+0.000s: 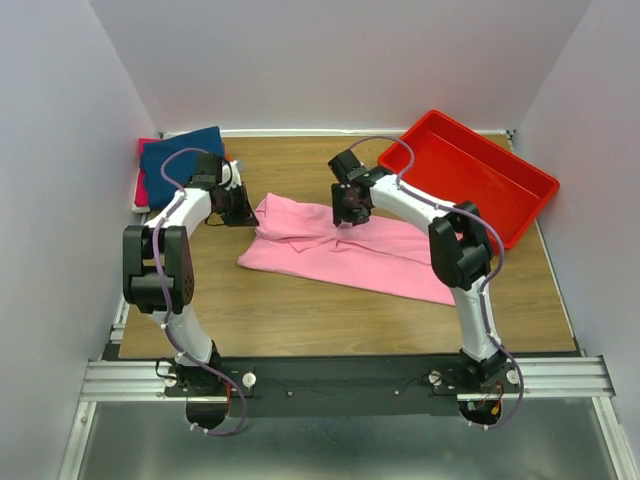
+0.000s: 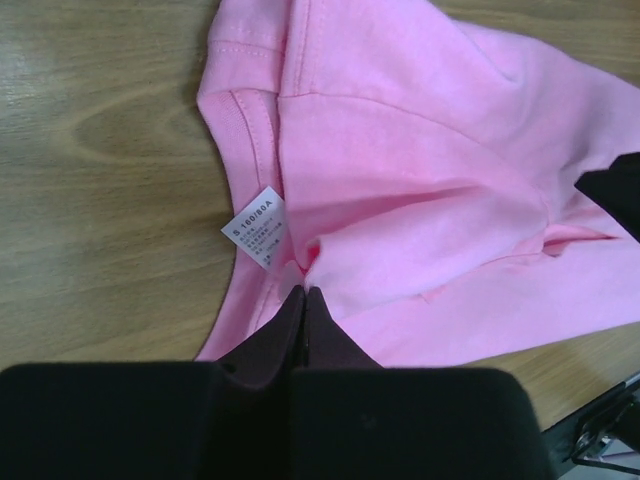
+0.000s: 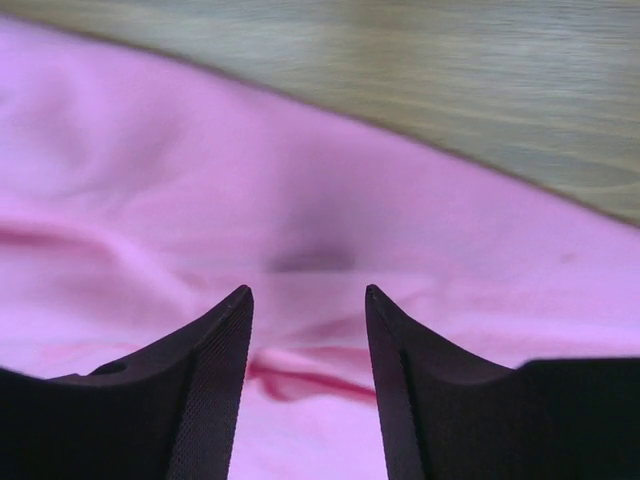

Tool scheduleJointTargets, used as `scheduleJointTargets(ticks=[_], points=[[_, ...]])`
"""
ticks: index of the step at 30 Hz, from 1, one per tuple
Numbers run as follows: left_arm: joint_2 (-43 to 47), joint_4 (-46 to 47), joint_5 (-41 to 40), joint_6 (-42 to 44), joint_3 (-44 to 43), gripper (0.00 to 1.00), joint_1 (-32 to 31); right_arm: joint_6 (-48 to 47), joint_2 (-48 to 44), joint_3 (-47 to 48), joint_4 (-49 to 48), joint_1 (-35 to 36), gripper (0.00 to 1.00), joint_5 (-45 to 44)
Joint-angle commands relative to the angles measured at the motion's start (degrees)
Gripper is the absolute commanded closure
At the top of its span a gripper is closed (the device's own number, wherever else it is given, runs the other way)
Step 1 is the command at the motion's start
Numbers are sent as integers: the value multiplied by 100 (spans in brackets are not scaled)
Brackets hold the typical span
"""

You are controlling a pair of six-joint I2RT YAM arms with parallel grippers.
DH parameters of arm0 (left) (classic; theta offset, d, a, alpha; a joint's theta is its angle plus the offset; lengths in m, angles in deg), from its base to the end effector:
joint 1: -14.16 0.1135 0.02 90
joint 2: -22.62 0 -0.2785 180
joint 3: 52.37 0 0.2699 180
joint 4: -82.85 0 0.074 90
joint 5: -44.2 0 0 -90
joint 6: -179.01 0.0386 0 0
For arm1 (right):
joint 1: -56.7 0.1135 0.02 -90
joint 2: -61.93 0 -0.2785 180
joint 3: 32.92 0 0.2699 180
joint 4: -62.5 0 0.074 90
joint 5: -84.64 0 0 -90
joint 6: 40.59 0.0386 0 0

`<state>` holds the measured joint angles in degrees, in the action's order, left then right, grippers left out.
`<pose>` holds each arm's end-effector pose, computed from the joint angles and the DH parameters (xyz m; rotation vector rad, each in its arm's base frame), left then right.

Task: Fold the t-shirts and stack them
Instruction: Fold the tshirt

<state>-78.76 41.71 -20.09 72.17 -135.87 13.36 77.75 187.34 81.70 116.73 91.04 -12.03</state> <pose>0.3875 -0.0222 0.2104 -0.1993 2.5899 -0.6948 0.4104 0.2749 0.1881 -0.1067 2.7025 0.1770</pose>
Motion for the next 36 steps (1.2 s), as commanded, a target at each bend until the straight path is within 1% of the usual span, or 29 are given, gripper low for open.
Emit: scheduleJointTargets(ticks=[1,4,6,7,11,19,36], points=[[-241,61,153,155,-124,100,36,-48,-297,386,-17,484,47,412],[-338,122,127,172,-142,100,27,-4,-122,544,-69,800,50,605],[-417,140,135,199,-177,100,27,-12,1,633,-78,889,51,633],[-452,166,127,216,-186,100,27,-4,54,720,-87,933,52,876],[-601,140,127,304,-343,100,27,-3,308,861,-96,1056,53,1019],[-725,131,127,348,-414,100,36,-83,608,1011,-87,1091,54,1309],[-927,131,188,366,-546,100,36,-214,880,1072,-69,1197,53,1362]])
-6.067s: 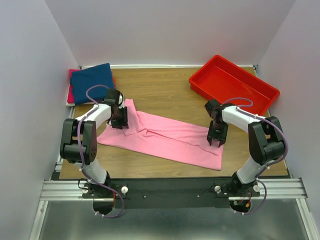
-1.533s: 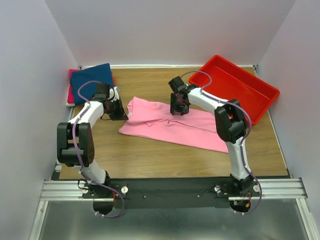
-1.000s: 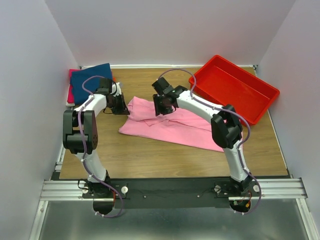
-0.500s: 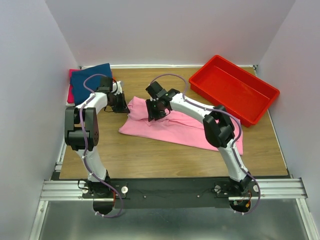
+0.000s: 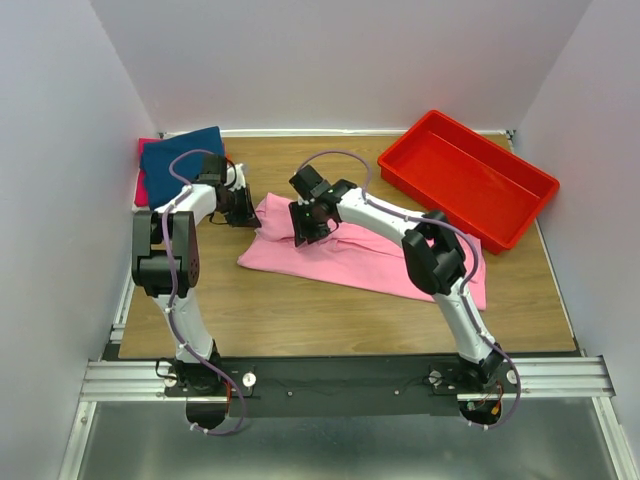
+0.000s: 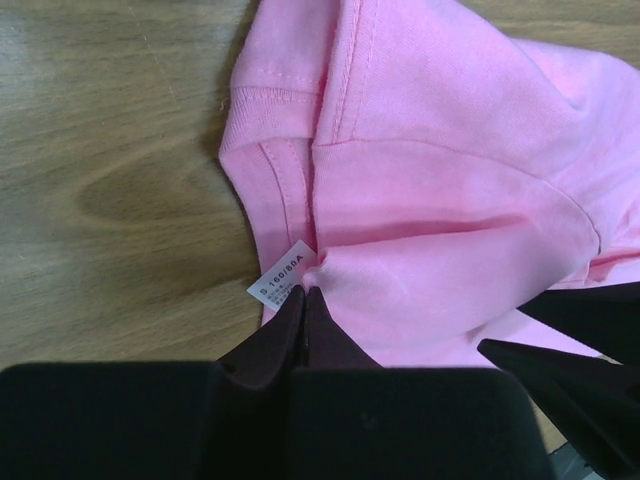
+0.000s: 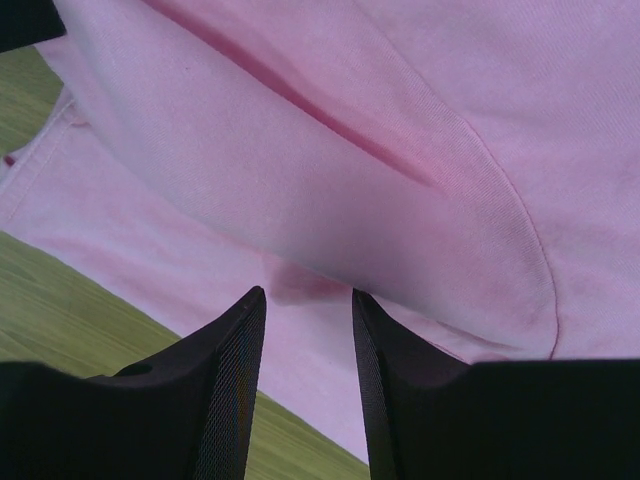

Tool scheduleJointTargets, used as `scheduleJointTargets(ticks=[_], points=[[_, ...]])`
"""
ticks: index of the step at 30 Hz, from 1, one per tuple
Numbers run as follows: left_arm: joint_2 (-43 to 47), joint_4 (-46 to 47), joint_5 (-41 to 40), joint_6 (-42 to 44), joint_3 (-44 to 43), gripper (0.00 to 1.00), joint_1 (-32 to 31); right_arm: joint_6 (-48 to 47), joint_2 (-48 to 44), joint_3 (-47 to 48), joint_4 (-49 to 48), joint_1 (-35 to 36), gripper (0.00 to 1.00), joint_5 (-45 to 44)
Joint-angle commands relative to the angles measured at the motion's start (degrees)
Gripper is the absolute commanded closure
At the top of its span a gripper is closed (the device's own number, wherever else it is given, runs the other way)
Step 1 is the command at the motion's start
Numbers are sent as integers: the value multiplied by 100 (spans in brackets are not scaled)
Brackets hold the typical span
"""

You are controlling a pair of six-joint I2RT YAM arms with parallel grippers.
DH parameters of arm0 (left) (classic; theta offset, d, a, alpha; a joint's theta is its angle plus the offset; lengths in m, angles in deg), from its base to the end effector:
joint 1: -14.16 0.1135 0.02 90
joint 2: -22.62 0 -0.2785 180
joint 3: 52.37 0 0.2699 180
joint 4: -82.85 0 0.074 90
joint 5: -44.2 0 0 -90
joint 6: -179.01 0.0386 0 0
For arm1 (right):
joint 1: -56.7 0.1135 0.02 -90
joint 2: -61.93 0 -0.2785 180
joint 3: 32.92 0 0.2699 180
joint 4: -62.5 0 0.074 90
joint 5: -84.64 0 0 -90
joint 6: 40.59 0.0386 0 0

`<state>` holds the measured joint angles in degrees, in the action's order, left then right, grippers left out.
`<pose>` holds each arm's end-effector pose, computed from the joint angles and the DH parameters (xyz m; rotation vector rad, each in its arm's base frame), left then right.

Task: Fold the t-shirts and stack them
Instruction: Fold the tshirt

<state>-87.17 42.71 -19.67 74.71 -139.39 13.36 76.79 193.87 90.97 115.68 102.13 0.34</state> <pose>0.4124 -0.0228 0.1744 -0.1644 2.6502 -0.6938 0.3674 0.3785 0.1843 -0.4656 2.7076 0.5282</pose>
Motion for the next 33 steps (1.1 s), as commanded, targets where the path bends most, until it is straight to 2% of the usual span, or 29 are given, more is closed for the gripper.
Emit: scheduleJointTargets(ticks=[1,16,24,30,33], points=[[-94,13,155,112,-212,100,27,-127,236,154,44,98,53,142],[-182,-49,164,130,-309,100,27,-364,534,488,290,194,55,-243],[-138,-75,156,139,-300,100,36,-347,465,532,563,203,71,-682],[-59,-128,173,139,-326,100,36,-303,254,558,581,194,87,-675],[20,-163,182,139,-326,100,36,-320,192,664,580,194,99,-622]])
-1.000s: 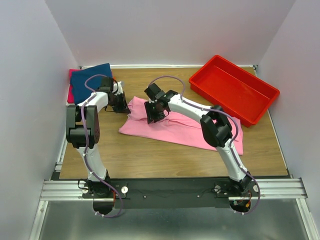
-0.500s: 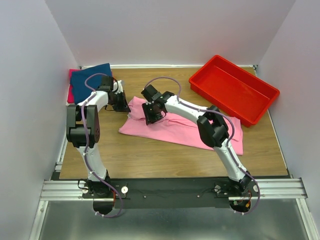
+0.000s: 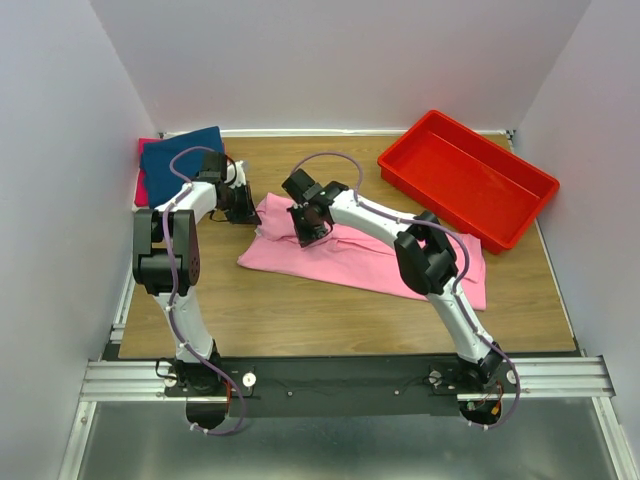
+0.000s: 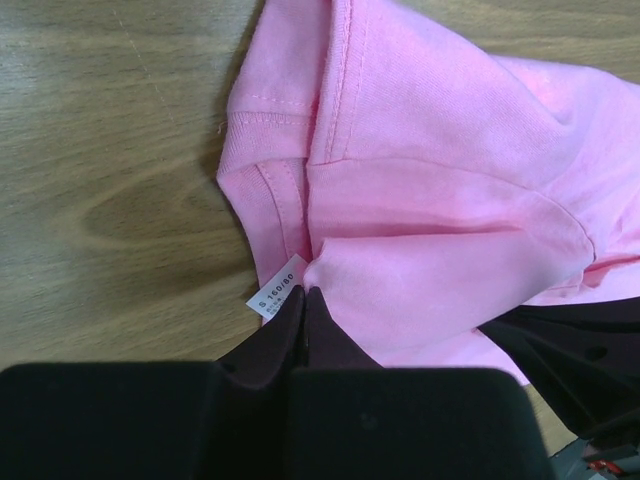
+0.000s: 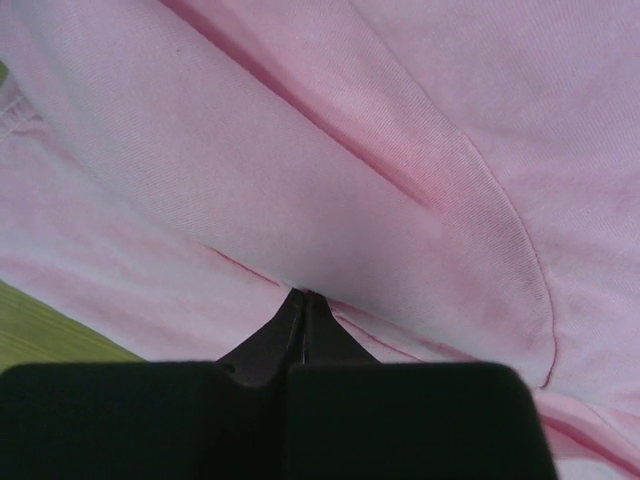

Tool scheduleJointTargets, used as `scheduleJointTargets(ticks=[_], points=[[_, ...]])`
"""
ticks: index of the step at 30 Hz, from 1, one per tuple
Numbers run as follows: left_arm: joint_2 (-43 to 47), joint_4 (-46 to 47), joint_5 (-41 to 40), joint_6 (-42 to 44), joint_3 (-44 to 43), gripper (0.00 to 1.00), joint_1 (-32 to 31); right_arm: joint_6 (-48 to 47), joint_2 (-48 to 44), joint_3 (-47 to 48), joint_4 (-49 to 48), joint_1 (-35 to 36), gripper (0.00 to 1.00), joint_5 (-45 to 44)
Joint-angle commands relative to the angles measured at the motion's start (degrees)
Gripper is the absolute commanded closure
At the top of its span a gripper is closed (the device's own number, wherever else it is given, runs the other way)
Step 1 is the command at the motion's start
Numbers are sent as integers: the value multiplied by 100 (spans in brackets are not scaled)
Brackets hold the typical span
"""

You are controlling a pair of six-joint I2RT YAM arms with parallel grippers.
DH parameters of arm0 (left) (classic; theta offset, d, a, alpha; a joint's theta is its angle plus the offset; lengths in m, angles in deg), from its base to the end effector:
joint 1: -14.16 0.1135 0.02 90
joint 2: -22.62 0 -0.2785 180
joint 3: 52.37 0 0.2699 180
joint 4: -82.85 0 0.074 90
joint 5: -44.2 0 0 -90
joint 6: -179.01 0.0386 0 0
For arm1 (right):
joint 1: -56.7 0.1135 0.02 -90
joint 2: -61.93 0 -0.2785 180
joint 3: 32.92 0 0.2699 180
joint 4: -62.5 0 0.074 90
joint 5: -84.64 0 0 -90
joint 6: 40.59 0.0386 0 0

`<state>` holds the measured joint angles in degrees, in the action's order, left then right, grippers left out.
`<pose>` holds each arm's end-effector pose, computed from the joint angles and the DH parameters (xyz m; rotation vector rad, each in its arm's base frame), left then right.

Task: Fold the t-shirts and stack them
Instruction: Fold the tshirt

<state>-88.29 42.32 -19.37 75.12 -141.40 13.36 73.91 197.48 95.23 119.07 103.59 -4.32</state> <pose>0.4199 -0.0230 0.1769 -0.1497 2.6404 -0.6978 0.3657 0.3917 0.1726 -0.5408 2.7029 0.3921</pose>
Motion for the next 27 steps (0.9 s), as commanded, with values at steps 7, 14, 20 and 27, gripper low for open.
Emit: scheduleJointTargets(ticks=[7,14,20,27], points=[[360,-220,125,62,-2,100,27,-137,-388,300,356,48,100,-139],[878,-352,-60,-114,279,100,27,-155,-933,-306,497,48,100,-7],[1274,-501,-103,-132,657,100,27,-348,-1206,-650,672,48,100,-51],[1774,-616,-165,-210,1140,100,36,-638,-1320,-790,953,48,100,-25]])
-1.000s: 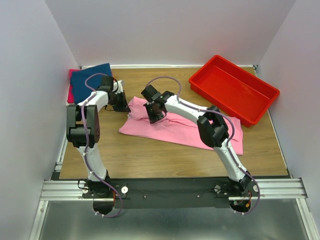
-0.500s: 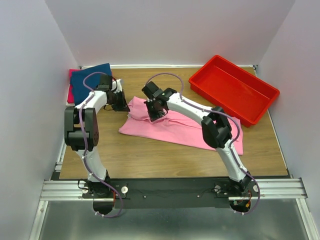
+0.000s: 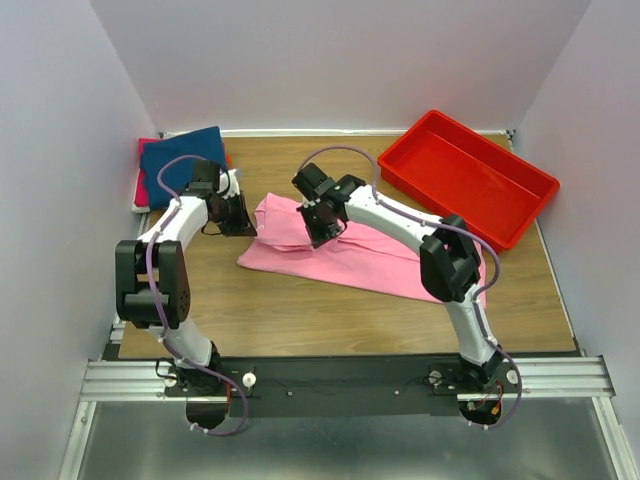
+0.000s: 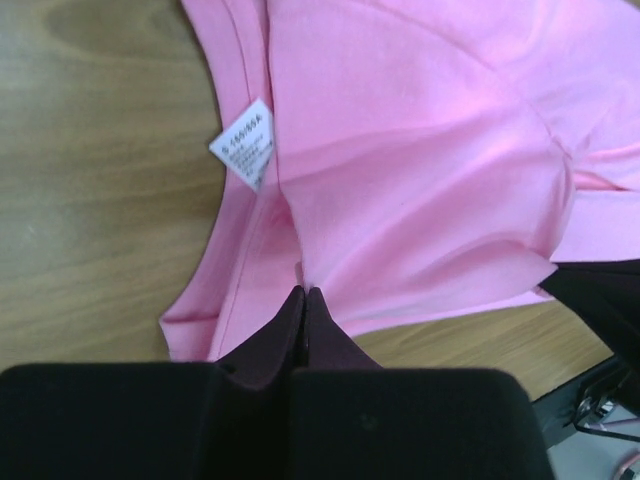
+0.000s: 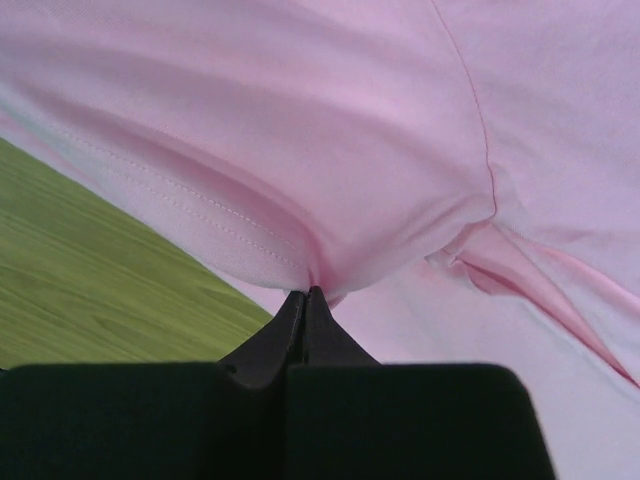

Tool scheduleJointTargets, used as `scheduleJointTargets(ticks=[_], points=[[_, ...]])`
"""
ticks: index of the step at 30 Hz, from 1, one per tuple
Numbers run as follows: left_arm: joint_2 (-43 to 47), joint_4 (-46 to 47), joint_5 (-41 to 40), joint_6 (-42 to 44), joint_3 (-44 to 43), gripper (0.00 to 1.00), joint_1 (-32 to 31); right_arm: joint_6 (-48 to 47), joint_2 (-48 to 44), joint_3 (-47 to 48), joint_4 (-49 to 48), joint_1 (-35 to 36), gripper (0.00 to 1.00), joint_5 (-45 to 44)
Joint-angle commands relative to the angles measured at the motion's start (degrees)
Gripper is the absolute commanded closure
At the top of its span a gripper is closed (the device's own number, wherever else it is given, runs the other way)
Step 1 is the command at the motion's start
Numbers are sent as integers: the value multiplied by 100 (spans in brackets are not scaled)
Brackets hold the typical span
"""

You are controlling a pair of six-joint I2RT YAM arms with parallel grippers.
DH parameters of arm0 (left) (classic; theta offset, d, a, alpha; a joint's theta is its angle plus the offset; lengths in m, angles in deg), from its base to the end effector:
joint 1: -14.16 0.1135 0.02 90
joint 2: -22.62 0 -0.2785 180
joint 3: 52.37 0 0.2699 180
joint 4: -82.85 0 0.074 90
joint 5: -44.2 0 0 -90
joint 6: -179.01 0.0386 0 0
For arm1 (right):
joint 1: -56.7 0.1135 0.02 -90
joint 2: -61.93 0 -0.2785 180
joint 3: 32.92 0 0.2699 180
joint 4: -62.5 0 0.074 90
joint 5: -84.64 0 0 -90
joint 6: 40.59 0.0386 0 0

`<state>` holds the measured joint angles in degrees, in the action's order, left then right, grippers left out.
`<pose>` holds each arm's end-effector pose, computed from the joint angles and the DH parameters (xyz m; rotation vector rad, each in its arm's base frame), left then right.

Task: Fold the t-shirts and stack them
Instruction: Fold the tshirt

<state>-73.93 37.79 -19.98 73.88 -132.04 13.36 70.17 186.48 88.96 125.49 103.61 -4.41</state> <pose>0.3609 -0.0219 0.2158 -0.1791 2.6360 -0.6901 0.3370 0.3612 0.2277 -0.6329 2.7033 0.3525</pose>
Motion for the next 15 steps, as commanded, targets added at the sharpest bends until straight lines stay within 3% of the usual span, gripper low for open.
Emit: scheduleJointTargets(ticks=[1,15], points=[[382,-181,-113,-86,310,100,27,-282,-230,-189,320,46,100,19],[910,-128,-323,-376,1014,100,-263,-414,-335,-681,346,46,100,195]])
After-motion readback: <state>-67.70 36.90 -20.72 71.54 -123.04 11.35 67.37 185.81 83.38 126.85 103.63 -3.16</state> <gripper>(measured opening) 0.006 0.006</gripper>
